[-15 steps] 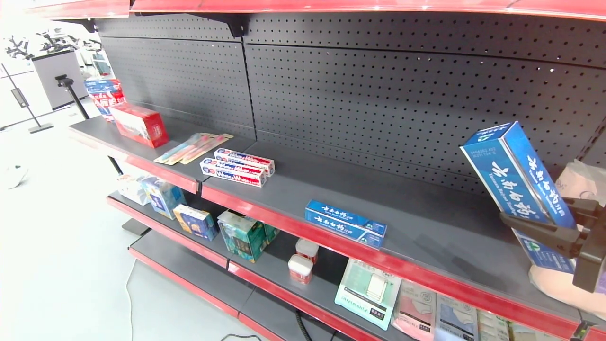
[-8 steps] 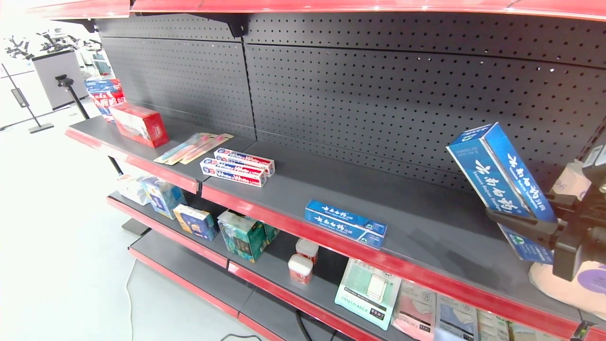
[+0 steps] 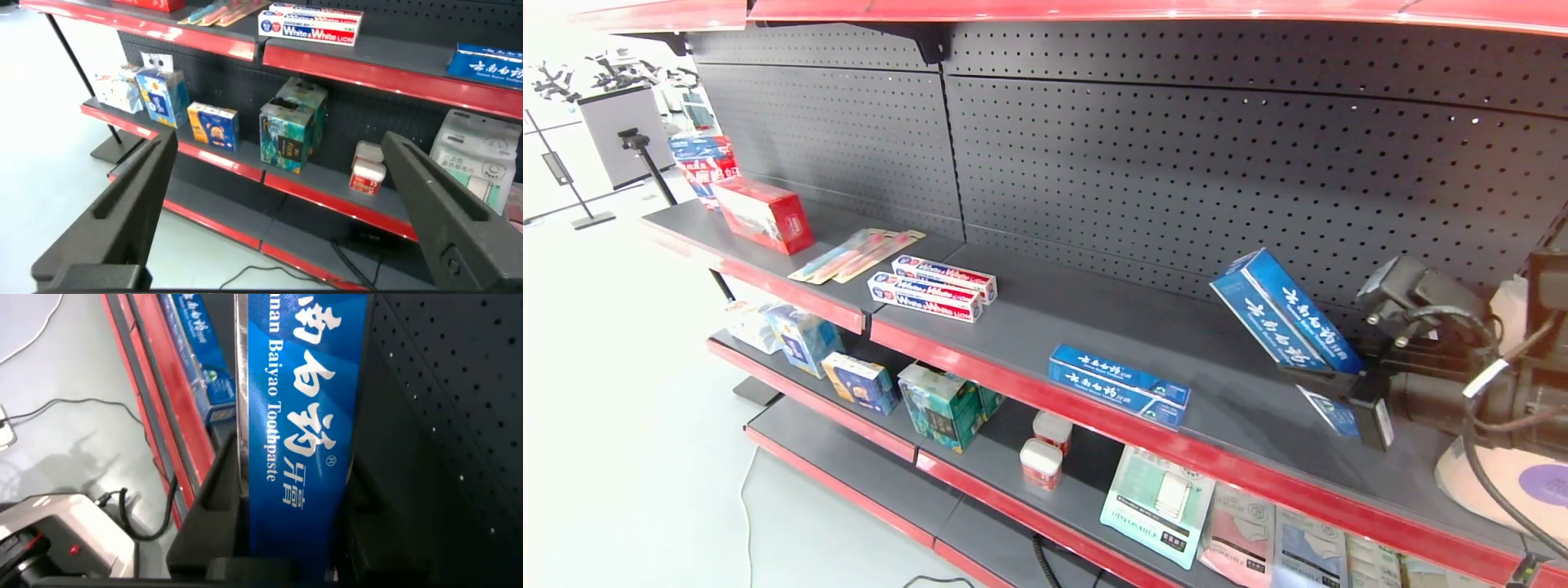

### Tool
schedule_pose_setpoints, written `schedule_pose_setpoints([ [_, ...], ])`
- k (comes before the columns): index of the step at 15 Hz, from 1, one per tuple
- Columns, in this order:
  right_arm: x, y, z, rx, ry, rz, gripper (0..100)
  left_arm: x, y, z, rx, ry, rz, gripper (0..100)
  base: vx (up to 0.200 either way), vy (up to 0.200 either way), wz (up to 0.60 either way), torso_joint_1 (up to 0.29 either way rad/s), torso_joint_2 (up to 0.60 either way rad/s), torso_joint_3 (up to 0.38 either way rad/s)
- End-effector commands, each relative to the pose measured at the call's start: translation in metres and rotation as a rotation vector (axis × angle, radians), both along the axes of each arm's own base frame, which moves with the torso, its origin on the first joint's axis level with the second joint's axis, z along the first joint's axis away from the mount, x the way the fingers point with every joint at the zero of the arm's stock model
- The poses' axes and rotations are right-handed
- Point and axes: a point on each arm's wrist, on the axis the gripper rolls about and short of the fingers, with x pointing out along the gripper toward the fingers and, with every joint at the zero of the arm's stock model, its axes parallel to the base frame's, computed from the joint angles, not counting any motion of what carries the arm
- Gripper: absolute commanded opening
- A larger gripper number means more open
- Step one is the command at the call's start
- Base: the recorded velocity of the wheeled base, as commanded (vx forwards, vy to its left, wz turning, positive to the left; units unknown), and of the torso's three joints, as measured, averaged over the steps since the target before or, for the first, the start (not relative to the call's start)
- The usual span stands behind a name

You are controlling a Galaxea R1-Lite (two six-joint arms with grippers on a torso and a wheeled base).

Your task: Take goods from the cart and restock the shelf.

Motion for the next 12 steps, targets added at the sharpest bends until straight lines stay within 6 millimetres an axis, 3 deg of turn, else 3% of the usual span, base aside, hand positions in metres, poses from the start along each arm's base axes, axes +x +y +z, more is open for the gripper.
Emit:
schedule_pose_setpoints([
  [1, 0.042, 0.015, -0.030, -0.018, 0.014, 0.020, 0, 0.000, 0.000, 0.000, 0.000, 0.000, 0.000, 100, 0.000, 0.000, 0.00, 0.000, 0.00, 0.000],
  [5, 0.068, 0.024, -0.044, -0.045, 0.017, 0.074, 0, 0.000, 0.000, 0.000, 0.000, 0.000, 0.000, 100, 0.000, 0.000, 0.00, 0.000, 0.00, 0.000],
  [9, 0.106, 0.036, -0.045, -0.026, -0.012, 0.100, 0, 0.000, 0.000, 0.000, 0.000, 0.000, 0.000, 100, 0.000, 0.000, 0.00, 0.000, 0.00, 0.000],
  [12, 0.122, 0.041, -0.046, -0.028, 0.002, 0.103, 0, 0.000, 0.000, 0.000, 0.000, 0.000, 0.000, 100, 0.000, 0.000, 0.00, 0.000, 0.00, 0.000],
])
